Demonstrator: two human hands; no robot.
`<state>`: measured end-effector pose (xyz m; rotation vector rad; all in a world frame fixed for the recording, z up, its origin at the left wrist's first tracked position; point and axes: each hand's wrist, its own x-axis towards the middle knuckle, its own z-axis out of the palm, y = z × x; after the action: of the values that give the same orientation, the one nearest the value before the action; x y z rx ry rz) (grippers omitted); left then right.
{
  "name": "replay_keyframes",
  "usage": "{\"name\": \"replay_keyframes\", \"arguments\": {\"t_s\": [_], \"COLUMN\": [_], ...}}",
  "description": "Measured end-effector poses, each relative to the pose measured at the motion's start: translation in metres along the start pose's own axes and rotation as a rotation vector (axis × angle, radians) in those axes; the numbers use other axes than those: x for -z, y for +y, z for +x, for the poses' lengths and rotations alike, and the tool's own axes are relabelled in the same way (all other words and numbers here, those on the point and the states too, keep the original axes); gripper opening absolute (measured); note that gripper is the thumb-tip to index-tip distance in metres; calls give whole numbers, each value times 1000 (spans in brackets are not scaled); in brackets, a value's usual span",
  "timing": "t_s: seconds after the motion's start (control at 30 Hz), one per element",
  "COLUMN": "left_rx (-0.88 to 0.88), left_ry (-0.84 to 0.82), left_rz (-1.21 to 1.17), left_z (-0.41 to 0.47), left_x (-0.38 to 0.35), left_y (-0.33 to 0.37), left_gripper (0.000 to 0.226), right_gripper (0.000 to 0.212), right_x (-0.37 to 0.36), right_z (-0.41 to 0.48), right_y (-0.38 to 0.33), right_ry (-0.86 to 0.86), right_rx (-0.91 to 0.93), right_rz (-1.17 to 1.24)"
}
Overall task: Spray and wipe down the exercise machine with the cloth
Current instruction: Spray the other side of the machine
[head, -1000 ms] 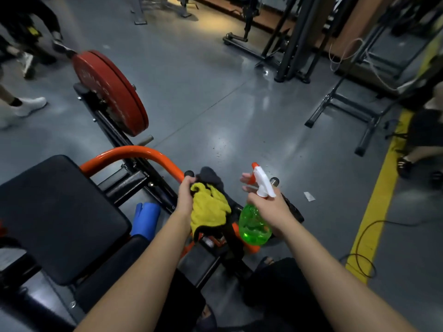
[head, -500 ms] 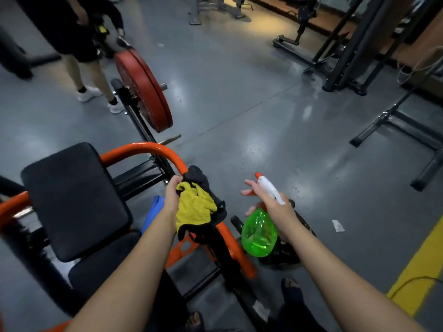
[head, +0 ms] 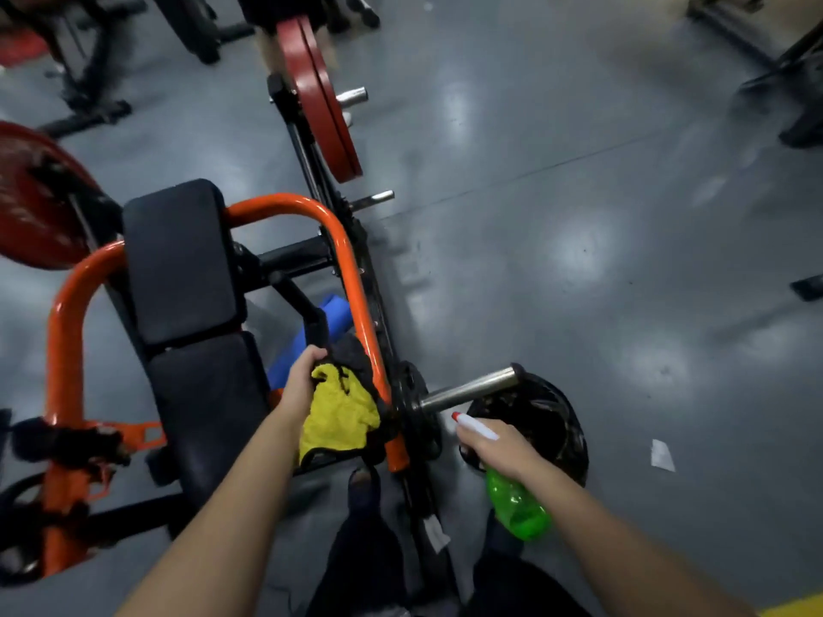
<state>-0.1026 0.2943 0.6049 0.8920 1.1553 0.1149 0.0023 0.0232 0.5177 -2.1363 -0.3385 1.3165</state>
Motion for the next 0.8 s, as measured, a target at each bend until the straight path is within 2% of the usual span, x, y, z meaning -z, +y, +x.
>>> {"name": "replay_keyframes", "arguments": {"t_s": [0.1, 0.2, 0.3, 0.47, 0.57, 0.8], "left_rx": [19, 9, -6, -24, -9, -2], "left_ry": [18, 9, 41, 83, 65, 50], "left_rz": [-5, -26, -59, -53, -54, 20], "left_z": [-19, -32, -36, -47, -48, -46], "left_x": [1, 2, 3, 3, -4, -30], "left_y": [-18, -24, -32, -46, -51, -56], "left_gripper": [22, 21, 29, 27, 29, 29], "right_gripper": [39, 50, 51, 51, 44, 58], "right_x": [2, 7, 12, 27, 36, 57], "right_z": [3, 3, 5, 8, 10, 6], "right_y": [13, 13, 19, 44, 56, 77], "right_ry": [-4, 58, 123, 26, 129, 315], "right_rx": [-67, -108, -148, -158, -118, -267], "right_rz": [-64, -105, -146, -171, -175, -236]}}
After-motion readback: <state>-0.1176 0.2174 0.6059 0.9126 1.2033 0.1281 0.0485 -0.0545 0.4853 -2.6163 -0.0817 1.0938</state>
